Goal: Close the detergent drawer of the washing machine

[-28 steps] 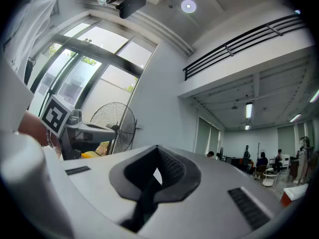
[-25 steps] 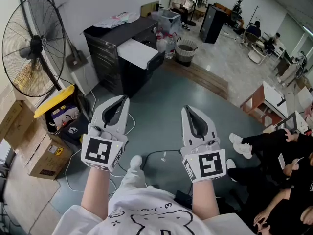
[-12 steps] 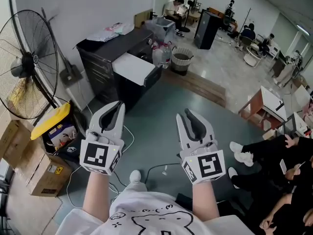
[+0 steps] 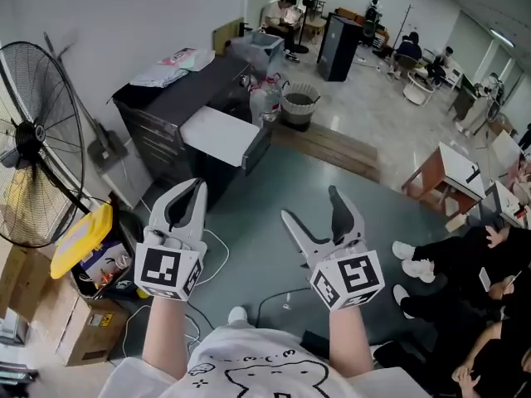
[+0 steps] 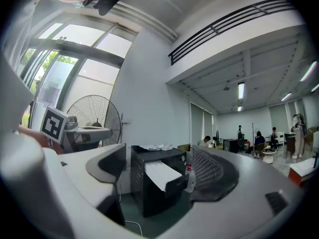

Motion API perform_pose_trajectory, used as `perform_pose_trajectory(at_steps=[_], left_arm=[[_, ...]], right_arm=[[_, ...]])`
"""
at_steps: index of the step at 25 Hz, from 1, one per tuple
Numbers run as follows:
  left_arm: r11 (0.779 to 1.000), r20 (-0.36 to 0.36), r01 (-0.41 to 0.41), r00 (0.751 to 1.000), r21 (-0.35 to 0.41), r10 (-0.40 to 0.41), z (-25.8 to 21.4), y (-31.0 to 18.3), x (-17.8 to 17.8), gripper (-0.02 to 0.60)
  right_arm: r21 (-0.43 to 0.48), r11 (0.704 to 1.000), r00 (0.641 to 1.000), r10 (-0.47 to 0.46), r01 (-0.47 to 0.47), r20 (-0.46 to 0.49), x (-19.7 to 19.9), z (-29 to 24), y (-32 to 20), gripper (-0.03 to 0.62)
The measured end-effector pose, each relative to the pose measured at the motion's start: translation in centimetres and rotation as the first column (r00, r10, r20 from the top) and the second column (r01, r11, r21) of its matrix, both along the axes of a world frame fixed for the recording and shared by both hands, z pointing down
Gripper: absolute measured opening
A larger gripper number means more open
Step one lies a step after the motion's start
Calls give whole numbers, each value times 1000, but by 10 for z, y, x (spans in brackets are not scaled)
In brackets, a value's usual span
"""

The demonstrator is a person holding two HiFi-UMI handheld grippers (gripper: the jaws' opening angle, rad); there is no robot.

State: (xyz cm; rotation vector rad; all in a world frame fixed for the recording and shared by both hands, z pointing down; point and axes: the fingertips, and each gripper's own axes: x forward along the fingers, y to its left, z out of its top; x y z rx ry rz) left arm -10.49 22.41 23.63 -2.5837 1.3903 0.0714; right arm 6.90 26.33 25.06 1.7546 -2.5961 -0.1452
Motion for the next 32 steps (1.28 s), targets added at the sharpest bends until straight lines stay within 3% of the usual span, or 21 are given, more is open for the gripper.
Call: perform_pose_trajectory(at_steps=[11,22,32], left_arm=[[999,-7,-40,999,-19,40,11,-64,-14,14],[999,11,-15,1000,-41,16,21,-107,-18,14],[999,9,32,999,-43,-31,24,-175,-2,14]], right_arm=[[-57,997,998,58,-57,6,-6,18,-56,396],[-100,995,999,23,-20,26,-3,33,-107,396],[-118,993,999,-20,25,42,20,49,-187,396]])
